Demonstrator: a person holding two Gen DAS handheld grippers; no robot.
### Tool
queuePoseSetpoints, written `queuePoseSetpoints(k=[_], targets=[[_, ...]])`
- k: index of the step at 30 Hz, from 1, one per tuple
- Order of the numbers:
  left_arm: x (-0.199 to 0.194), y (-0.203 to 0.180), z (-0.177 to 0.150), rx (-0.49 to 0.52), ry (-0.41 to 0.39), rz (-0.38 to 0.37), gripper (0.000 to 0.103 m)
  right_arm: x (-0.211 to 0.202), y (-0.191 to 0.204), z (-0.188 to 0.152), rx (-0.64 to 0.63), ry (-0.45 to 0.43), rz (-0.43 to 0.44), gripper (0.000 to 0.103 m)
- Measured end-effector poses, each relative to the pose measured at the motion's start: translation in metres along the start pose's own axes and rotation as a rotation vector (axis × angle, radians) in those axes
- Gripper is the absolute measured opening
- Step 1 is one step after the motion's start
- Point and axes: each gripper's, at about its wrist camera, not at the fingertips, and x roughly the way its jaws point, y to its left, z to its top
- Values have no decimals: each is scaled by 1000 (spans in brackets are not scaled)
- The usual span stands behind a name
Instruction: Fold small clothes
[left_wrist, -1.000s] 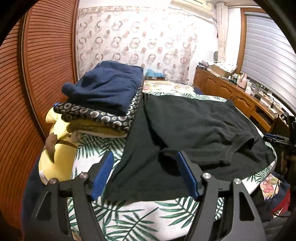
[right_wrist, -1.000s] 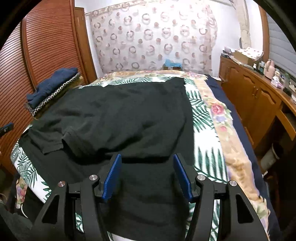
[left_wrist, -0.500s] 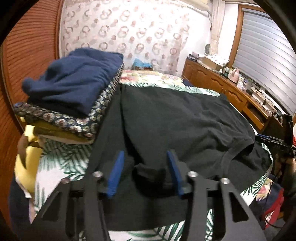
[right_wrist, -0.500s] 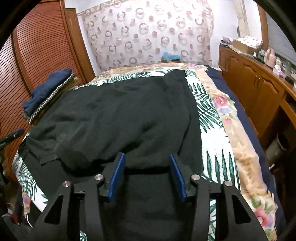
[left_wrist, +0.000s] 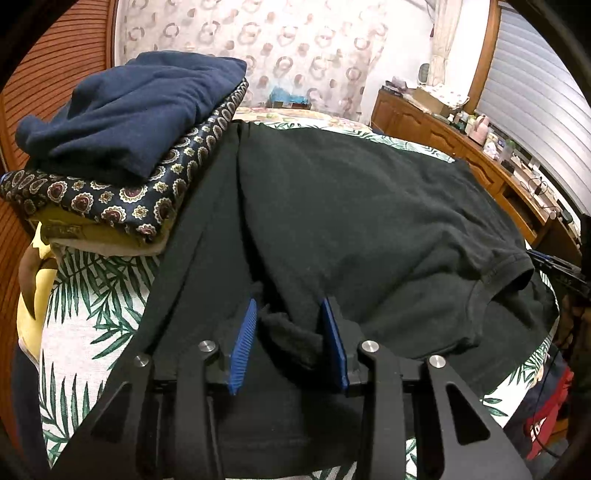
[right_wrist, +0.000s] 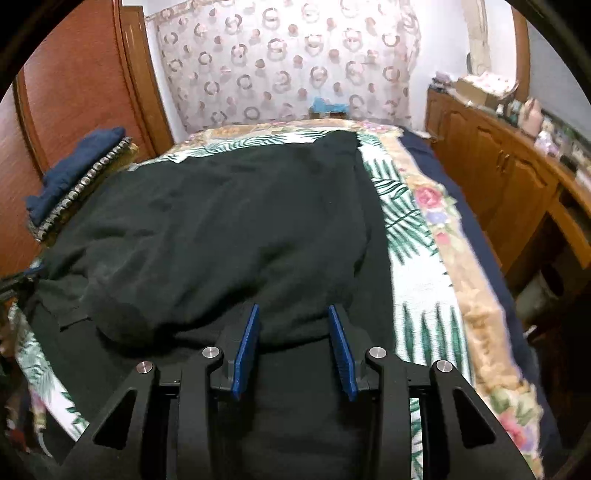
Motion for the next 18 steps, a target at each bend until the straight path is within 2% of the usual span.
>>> queuePoseSetpoints(k=[2,5,7,8,9,11,13,18], targets=[[0,-2,-1,8,-4,7,40,2,1,-1,-6,6,-29,40],[2,-5,-1,13,-7,12,43,4,2,-1,-3,9,-25,40],[3,-8,-1,26,-8,24,40,5,6,0,-19,9,-21,40],[3,-10,-1,43,-12,16,23,5,8,0,-32,7,-16,32],[2,-12,-1,56,-16,8,20,6,9,-1,-51,3,-5,4],[-1,-18,1,80,-28,22,14,6,14,-3,-106,-9,-3,4],[-9,-18,5,76,-56,7,12,4,13,-4,-116,-14,-3,4],[-42,-5,19,27,-142,-43,12,-26,8,-1,-105,-102,17,3]])
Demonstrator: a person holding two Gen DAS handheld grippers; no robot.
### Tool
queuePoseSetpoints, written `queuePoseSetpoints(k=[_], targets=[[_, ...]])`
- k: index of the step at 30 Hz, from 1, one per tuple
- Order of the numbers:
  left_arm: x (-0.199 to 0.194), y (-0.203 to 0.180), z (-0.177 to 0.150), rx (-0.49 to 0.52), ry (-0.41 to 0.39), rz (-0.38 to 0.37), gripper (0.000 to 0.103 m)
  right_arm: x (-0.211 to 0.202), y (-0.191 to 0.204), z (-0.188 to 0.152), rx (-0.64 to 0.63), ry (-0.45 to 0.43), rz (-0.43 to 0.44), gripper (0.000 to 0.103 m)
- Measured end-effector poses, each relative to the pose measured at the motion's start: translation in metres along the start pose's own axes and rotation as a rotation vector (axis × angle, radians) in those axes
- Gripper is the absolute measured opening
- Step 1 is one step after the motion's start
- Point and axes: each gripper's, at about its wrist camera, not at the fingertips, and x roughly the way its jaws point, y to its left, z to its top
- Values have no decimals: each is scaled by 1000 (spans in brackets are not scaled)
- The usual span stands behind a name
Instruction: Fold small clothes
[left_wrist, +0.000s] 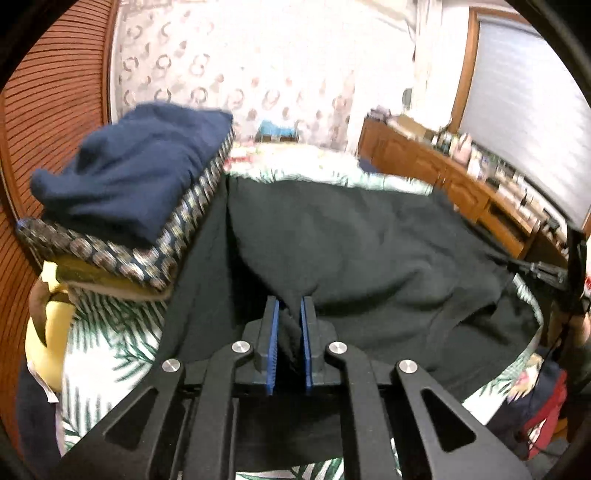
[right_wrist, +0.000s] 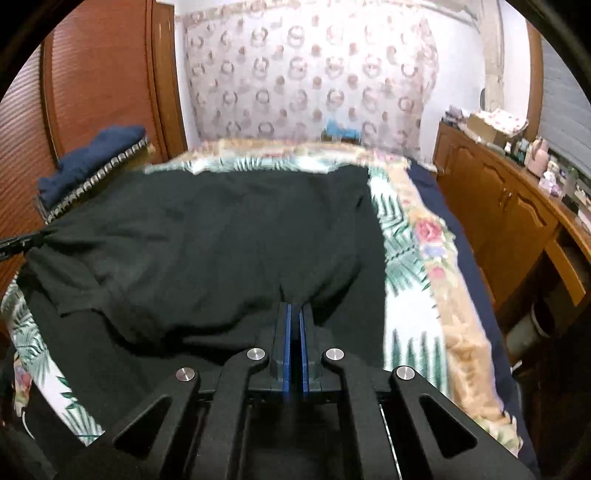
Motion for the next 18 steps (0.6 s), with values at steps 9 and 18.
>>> queuePoseSetpoints(k=[9,18], targets=[[-38,16,12,-27,-62,-33,11,-58,-11,1,30,-78,81,3],[-38,38,7,-61,-27,-9,11,-107,-16,-15,47,-92,157,3]])
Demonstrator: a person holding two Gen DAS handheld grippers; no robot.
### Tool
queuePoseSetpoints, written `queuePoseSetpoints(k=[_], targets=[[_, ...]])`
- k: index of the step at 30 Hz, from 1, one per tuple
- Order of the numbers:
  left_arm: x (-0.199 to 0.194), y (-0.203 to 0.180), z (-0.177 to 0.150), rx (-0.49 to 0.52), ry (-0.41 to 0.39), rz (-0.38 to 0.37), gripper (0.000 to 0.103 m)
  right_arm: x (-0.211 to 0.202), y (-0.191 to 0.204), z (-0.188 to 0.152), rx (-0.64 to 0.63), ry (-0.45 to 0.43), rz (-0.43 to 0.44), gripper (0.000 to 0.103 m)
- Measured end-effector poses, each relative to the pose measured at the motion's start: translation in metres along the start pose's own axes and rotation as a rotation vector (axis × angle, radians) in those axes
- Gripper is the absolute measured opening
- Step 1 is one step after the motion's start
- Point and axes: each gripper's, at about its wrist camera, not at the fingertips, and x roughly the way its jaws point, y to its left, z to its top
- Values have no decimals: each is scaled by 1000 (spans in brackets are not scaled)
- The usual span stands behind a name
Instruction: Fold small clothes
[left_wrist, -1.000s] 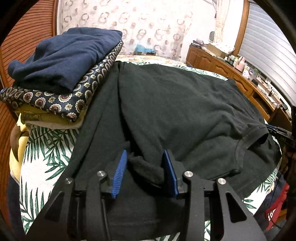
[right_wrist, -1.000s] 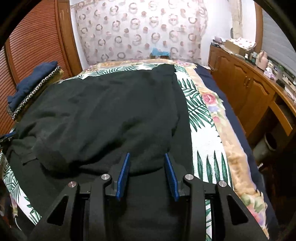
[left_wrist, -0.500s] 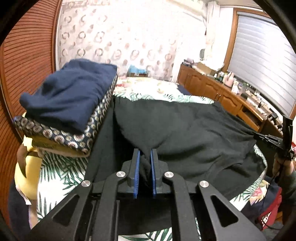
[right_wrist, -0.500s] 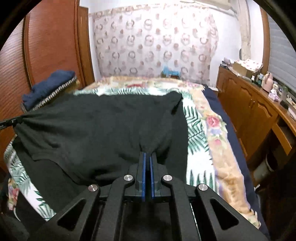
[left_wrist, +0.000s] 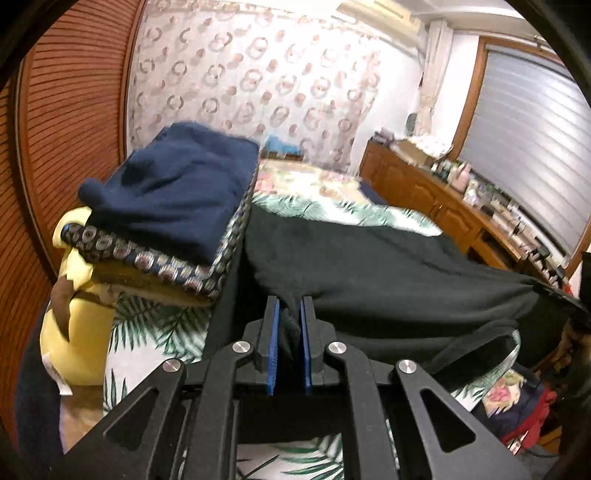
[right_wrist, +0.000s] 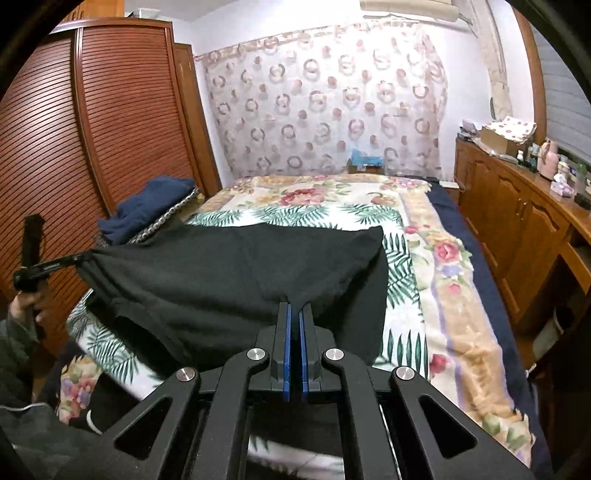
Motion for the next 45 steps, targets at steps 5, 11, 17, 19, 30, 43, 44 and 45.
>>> queuePoseSetpoints(k=[5,11,17,19,30,43,44,45], targets=[[34,5,-36,29,123,62,12,32,-4,-32,-10,134,-42,3],[35,5,-50,26,138,69,16,56,-10,-53,9,197,-67,4],[20,4,-47,35,96,102,25,52,1,-44,0,174,-82,10],[16,5,-46,41,83,116,25,48,4,-40,-2,162,-80,10],[9,5,-41,74,50,157,62,33,14,-34,-22,104,-84,11],[22,31,-48,-3,96,191,75,47,33,-35,-52,96,-40,53],[23,34,-49,-17,103,188,75,51,35,-35,-54,100,-34,53],[24,36,-50,-26,108,183,75,54,36,-34,-55,103,-29,53]])
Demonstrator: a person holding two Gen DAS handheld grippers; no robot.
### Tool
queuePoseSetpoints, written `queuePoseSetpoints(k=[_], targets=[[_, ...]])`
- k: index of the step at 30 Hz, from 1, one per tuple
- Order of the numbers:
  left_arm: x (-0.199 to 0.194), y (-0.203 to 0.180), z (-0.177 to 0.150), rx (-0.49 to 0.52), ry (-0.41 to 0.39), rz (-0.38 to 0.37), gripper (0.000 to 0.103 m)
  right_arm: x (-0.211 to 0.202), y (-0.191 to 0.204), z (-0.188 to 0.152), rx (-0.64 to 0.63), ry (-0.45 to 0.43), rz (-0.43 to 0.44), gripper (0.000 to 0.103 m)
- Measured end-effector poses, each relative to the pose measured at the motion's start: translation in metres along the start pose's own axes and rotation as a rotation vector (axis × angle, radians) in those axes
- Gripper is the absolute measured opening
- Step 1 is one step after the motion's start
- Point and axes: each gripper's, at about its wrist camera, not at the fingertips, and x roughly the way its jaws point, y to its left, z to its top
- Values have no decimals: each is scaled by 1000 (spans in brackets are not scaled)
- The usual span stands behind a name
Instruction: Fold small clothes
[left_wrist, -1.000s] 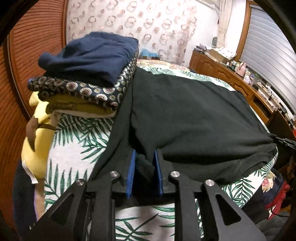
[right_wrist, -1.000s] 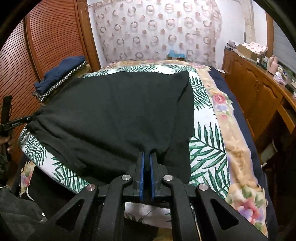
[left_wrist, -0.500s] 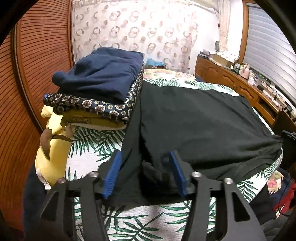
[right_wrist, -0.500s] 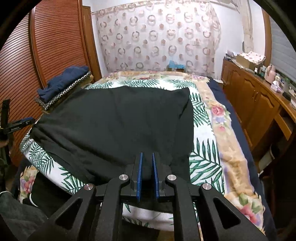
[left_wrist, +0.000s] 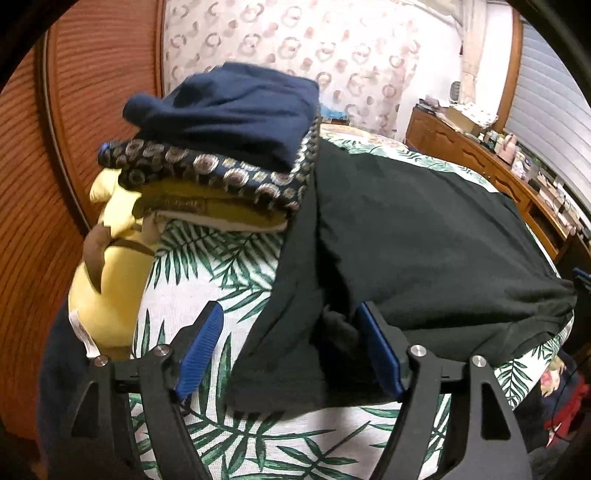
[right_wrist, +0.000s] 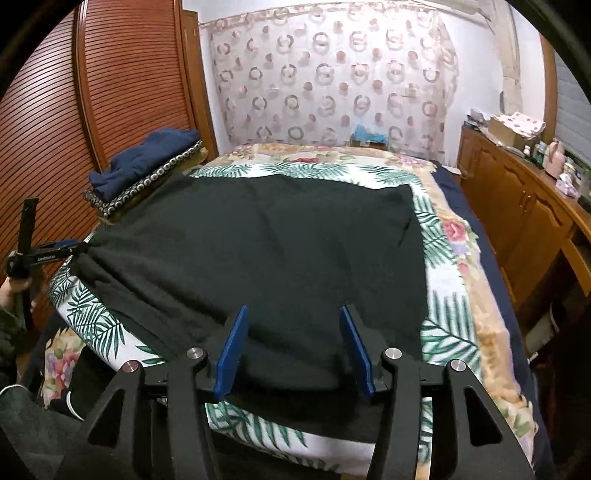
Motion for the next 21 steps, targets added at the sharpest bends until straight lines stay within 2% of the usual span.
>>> queuePoseSetpoints(k=[9,12,13,15,17,19,21], targets=[[8,-1,-8,-36,42,-95,75,28,13,0,-14,41,33,53],[7,-5,-7,-28,42,-96,75,33,14,-1,-13,54,36,53],[7,-6,-8,-26,41,-98,72,35,13,-2,-11,59,35,53],[7,-9,-8,-18,39,-106,56,38,11,-1,-7,66,33,53],[6,-15,-9,6,44,-117,32,40,14,-1,-2,70,30,53],[5,-23,-10,30,44,-140,18,40,13,-1,7,70,30,53],[1,-28,-7,37,25,-146,16,40,11,0,17,70,30,53]])
